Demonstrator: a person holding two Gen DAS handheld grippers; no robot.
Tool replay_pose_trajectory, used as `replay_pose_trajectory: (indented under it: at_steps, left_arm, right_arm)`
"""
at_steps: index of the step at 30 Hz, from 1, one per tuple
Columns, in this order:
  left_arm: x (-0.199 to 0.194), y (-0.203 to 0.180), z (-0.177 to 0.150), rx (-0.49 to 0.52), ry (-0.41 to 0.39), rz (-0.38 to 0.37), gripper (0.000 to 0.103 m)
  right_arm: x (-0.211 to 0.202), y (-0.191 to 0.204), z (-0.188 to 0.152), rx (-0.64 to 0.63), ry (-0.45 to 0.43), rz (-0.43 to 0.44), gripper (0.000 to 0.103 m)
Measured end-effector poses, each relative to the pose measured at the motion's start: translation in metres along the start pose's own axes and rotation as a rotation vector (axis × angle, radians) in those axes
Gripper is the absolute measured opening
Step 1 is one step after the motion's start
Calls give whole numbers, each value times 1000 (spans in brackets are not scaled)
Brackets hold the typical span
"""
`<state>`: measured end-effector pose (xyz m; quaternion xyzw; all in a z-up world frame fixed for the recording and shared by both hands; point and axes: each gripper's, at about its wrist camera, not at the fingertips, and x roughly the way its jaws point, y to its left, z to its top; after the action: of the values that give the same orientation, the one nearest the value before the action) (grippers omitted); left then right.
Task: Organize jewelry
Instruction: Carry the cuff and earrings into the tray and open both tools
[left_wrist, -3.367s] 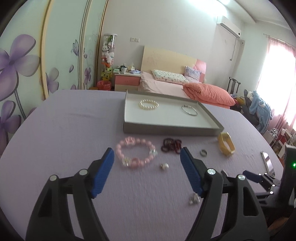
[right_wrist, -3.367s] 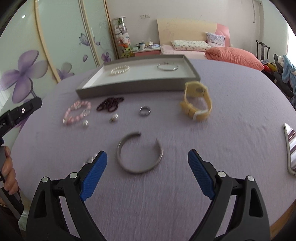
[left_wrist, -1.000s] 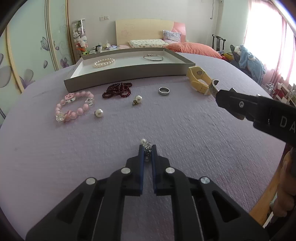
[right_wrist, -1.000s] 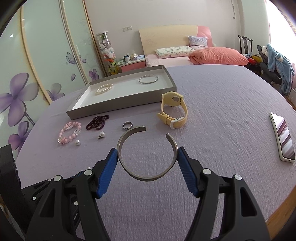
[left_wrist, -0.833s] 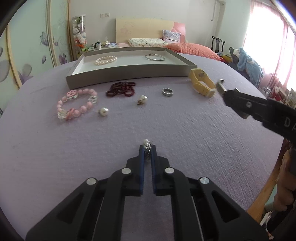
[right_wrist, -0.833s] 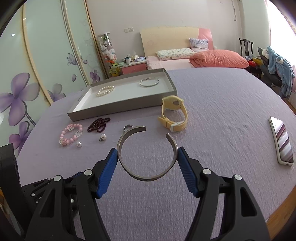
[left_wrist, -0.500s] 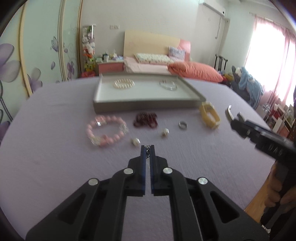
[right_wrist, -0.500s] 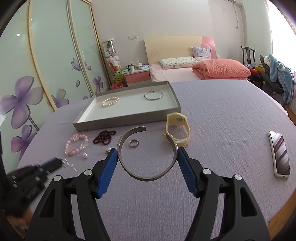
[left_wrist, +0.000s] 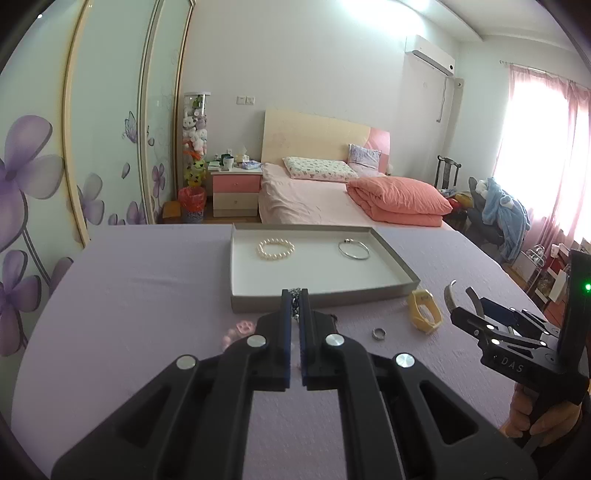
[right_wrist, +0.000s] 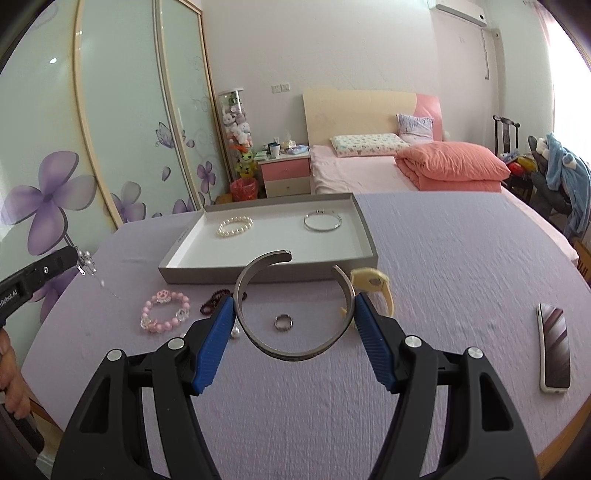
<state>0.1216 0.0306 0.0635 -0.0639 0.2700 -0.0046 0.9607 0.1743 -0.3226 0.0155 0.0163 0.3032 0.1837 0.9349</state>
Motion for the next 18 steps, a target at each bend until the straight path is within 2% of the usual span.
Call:
replay_pose_trajectory:
  at_steps: [8, 18]
  left_arm:
    - [15, 3, 23, -11, 5, 2, 4]
    - [70, 11, 86, -47, -14, 1, 4]
  right_arm:
    - [12, 3, 27, -27, -14, 2, 67]
    - [58, -10, 96, -22, -35, 21, 67]
